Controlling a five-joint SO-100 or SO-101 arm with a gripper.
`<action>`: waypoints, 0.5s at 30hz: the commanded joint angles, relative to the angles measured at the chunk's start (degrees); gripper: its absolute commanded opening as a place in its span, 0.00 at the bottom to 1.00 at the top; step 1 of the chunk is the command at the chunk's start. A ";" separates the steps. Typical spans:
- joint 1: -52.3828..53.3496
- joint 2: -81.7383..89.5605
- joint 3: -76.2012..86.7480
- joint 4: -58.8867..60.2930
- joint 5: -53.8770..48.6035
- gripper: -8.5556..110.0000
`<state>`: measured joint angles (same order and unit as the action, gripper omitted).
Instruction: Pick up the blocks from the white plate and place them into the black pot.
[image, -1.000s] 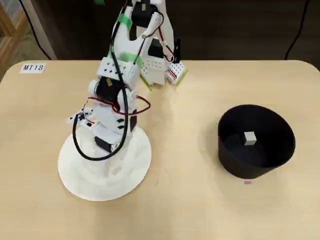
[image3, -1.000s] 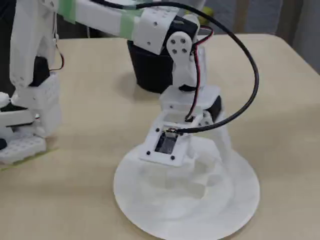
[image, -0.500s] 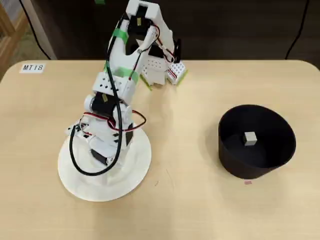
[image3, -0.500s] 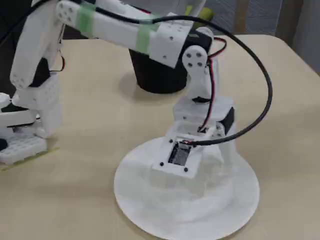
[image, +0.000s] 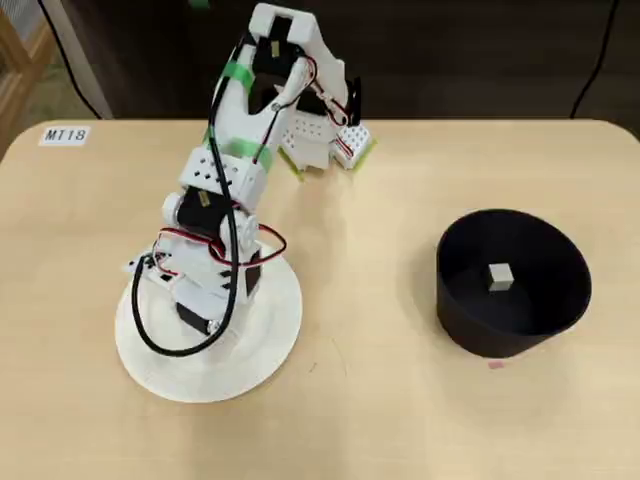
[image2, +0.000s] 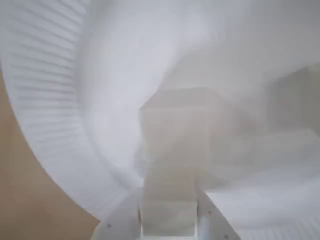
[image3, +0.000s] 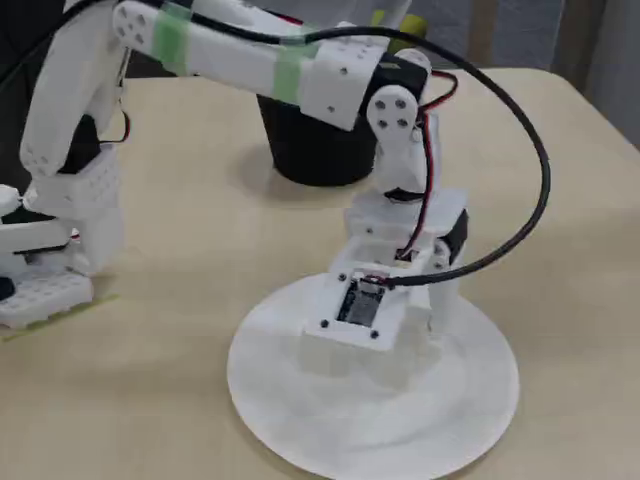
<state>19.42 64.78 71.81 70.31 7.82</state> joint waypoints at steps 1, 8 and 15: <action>1.23 9.58 -1.76 1.67 -2.37 0.05; -0.62 28.92 1.05 7.56 -6.77 0.05; -21.45 54.23 17.75 1.32 -3.69 0.05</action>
<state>7.12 109.07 85.87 74.09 2.90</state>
